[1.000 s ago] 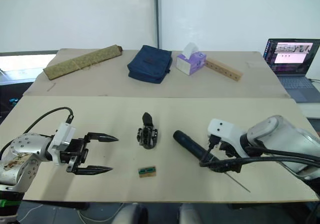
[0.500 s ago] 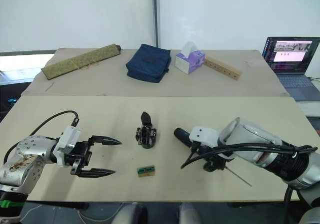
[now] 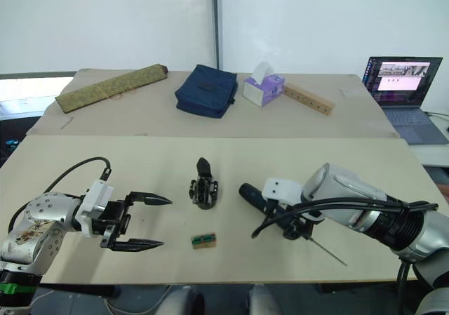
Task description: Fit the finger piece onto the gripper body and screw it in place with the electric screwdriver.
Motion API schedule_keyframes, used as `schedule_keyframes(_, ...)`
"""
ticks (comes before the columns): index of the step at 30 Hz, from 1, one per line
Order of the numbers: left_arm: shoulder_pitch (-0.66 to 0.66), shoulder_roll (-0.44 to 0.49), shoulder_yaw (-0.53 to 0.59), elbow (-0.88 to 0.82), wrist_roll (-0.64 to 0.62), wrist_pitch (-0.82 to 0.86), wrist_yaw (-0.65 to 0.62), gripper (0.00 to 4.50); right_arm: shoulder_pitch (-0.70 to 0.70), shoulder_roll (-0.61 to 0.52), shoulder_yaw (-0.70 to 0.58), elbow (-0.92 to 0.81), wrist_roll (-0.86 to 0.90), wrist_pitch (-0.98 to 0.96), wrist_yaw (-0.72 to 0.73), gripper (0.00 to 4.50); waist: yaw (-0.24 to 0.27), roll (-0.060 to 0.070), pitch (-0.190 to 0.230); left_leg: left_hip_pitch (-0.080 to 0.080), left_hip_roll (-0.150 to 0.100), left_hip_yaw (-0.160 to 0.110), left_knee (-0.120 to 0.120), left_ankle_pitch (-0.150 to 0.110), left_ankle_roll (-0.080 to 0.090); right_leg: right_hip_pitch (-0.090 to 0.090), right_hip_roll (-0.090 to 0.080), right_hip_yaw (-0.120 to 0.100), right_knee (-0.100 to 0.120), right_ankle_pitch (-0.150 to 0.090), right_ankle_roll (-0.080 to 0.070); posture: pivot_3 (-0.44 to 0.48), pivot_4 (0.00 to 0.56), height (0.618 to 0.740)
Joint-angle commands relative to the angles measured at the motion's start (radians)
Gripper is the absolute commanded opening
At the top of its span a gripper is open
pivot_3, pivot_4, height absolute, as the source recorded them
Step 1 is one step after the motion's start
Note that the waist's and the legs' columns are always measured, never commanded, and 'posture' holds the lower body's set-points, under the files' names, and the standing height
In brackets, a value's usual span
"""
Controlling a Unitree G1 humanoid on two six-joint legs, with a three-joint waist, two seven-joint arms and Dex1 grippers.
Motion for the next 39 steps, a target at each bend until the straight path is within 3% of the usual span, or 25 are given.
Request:
schedule_keyframes(1, -0.011, -0.006, 0.0, -0.026, -0.012, -0.018, -0.009, 4.5, 0.017, -0.019, -0.028, -0.005, -0.044, -0.026, -0.011, 4.44, 0.001, 0.0, 0.0, 0.0, 0.0, 0.0, 0.0, 0.0, 0.0, 0.0, 0.0, 0.0, 0.0, 0.0, 0.0, 0.0, 0.15, 0.74)
schedule_keyframes(3, -0.016, -0.009, -0.003, -0.023, -0.01, -0.019, -0.01, 4.5, 0.023, -0.022, -0.033, -0.01, -0.064, -0.056, -0.01, 4.2, 0.002, 0.0, 0.0, 0.0, 0.0, 0.0, 0.0, 0.0, 0.0, 0.0, 0.0, 0.0, 0.0, 0.0, 0.0, 0.0, 0.15, 0.74)
schedule_keyframes(10, -0.028, -0.022, -0.011, -0.017, -0.007, -0.019, -0.011, 4.5, 0.043, -0.018, -0.062, -0.01, -0.072, -0.071, 0.003, 1.99, 0.001, 0.0, 0.0, 0.0, 0.0, 0.0, 0.0, 0.0, 0.0, -0.001, 0.0, 0.0, 0.001, 0.0, 0.0, 0.0, 0.15, 0.74)
schedule_keyframes(14, -0.032, -0.034, -0.007, -0.02, -0.02, -0.014, -0.004, 4.5, 0.051, -0.034, -0.106, -0.029, -0.052, -0.064, 0.021, 1.93, 0.003, 0.0, 0.0, -0.001, 0.0, 0.0, 0.0, 0.0, 0.0, -0.001, -0.001, 0.0, 0.001, 0.0, 0.0, 0.0, 0.15, 0.74)
schedule_keyframes(17, -0.042, -0.057, 0.011, -0.031, -0.055, 0.003, 0.017, 4.5, 0.069, -0.056, -0.246, -0.044, 0.014, -0.056, 0.048, 1.93, 0.006, 0.003, 0.002, -0.002, -0.001, 0.0, 0.0, 0.0, 0.0, -0.002, -0.001, 0.0, 0.001, 0.0, 0.0, 0.0, 0.15, 0.74)
schedule_keyframes(20, -0.036, -0.067, 0.02, -0.039, -0.069, -0.002, 0.017, 4.5, 0.122, -0.066, -0.485, -0.047, 0.114, 0.009, 0.062, 1.93, 0.007, 0.004, 0.003, -0.004, -0.001, 0.0, 0.0, 0.0, 0.0, -0.003, -0.001, 0.0, 0.0, 0.0, 0.0, 0.0, 0.15, 0.74)
schedule_keyframes(24, -0.037, -0.085, 0.032, -0.056, -0.106, 0.025, 0.046, 4.5, 0.29, -0.157, -0.8, -0.1, 0.232, -0.034, 0.126, 1.93, 0.02, 0.005, 0.003, -0.004, -0.001, -0.001, 0.0, 0.0, 0.0, -0.002, -0.001, -0.001, 0.0, 0.0, 0.0, 0.0, 0.15, 0.74)
schedule_keyframes(27, -0.048, -0.097, 0.032, -0.075, -0.14, 0.064, 0.077, 4.5, 0.416, -0.041, -1.138, -0.147, 0.36, -0.117, 0.164, 1.93, 0.02, 0.004, 0.003, -0.004, -0.001, -0.001, 0.0, 0.0, 0.0, 0.0, -0.001, -0.001, -0.001, 0.0, 0.001, 0.0, 0.15, 0.74)
schedule_keyframes(29, -0.052, -0.096, 0.03, -0.073, -0.139, 0.072, 0.075, 4.5, 0.431, 0.056, -1.274, -0.181, 0.437, -0.118, 0.125, 1.93, 0.011, 0.004, 0.003, -0.003, -0.001, 0.0, 0.0, 0.0, 0.0, -0.001, 0.0, 0.001, 0.0, 0.0, 0.001, 0.0, 0.15, 0.74)
schedule_keyframes(31, -0.053, -0.091, 0.031, -0.066, -0.135, 0.073, 0.065, 4.5, 0.431, 0.116, -1.335, -0.209, 0.49, -0.109, 0.08, 1.93, 0.007, 0.005, 0.003, -0.002, -0.001, 0.0, 0.0, 0.0, 0.0, -0.001, 0.002, 0.002, 0.002, 0.0, 0.001, 0.0, 0.15, 0.74)
schedule_keyframes(34, -0.033, -0.088, 0.005, -0.059, -0.093, 0.028, 0.031, 4.5, 0.408, 0.328, -1.406, -0.269, 0.619, -0.167, -0.07, 1.93, 0.003, 0.004, 0.002, -0.001, 0.0, -0.001, 0.0, 0.0, 0.0, 0.001, 0.003, 0.001, 0.002, 0.0, 0.0, 0.0, 0.15, 0.74)
schedule_keyframes(39, 0.0, -0.106, 0.026, -0.035, -0.071, -0.018, 0.05, 4.5, 0.478, 0.529, -1.336, -0.413, 0.705, -0.349, -0.136, 1.93, 0.006, 0.005, 0.003, -0.003, 0.0, -0.001, 0.0, 0.0, 0.0, -0.002, 0.003, 0.002, 0.003, 0.0, 0.0, 0.0, 0.15, 0.74)
